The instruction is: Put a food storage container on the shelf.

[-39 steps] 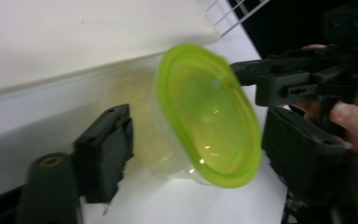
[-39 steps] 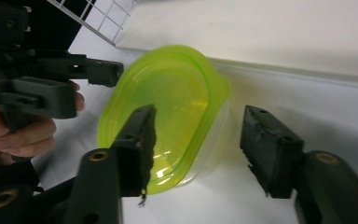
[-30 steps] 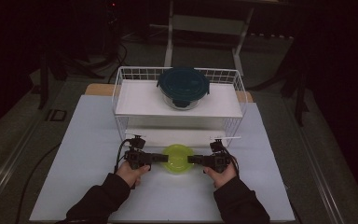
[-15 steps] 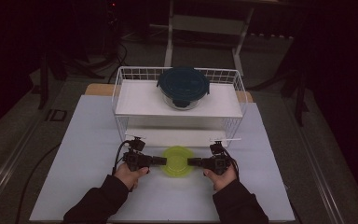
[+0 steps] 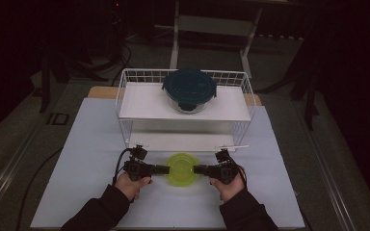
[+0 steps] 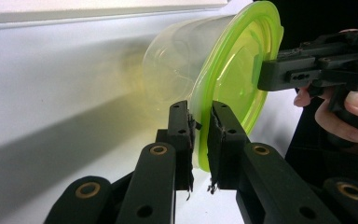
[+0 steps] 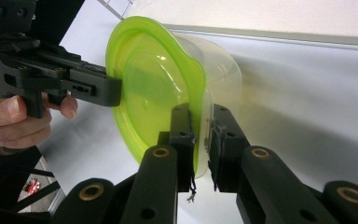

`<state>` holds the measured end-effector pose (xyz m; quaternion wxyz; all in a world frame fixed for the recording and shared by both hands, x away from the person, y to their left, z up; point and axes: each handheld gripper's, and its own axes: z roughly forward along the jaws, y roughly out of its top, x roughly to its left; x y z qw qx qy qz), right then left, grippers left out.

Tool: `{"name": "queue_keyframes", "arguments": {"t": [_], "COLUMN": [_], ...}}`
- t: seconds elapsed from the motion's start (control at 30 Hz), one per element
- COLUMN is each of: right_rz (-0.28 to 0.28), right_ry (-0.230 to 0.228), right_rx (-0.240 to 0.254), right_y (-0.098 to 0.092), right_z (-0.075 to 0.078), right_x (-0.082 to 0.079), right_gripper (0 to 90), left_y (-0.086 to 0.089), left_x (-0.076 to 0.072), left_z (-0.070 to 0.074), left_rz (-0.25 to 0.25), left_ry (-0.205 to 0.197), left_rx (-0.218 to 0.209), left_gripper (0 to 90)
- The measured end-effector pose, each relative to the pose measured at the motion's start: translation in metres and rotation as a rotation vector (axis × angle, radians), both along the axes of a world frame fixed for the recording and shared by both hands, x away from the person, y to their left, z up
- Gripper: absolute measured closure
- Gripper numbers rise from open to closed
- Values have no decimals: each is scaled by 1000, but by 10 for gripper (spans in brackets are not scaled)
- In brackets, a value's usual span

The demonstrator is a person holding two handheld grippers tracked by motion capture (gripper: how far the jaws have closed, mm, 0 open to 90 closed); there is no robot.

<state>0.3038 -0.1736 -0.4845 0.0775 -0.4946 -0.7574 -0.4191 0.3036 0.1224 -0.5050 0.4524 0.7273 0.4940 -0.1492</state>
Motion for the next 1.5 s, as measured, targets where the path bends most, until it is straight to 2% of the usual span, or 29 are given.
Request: {"name": "queue_keyframes", "arguments": {"t": [0.03,0.6,0.77,0.8,0.9,1.0,1.03,1.23,1.5], "right_rz": [4,7,9,9,8,9,8,4,-1], "right_ry": [-13,-85,-123,-123,-139,-146,-153,-185,-245], "right_rx": [0,29,43,43,55,52,54,79,76], "right_y": [0,-6,-8,-8,-9,-9,-9,-9,-8], "right_z": [4,42,59,59,70,72,75,96,125], "right_x": [-2,-20,-26,-26,-28,-28,-28,-28,-29], "right_gripper": [810,810,810,810,810,810,810,809,809], "left_y": [0,0,1,1,2,2,3,5,7], "left_x": [-2,-17,-22,-22,-23,-23,-23,-23,-22], "left_z": [7,49,67,67,79,82,88,111,139], "left_rz": [-7,-32,-38,-38,-44,-47,-51,-52,-46], "left_ry": [-15,-101,-133,-133,-161,-164,-170,-209,-255], "left_rx": [5,-16,-38,-38,-40,-42,-49,-55,-72], "left_gripper": [798,797,797,797,799,799,799,806,808]}}
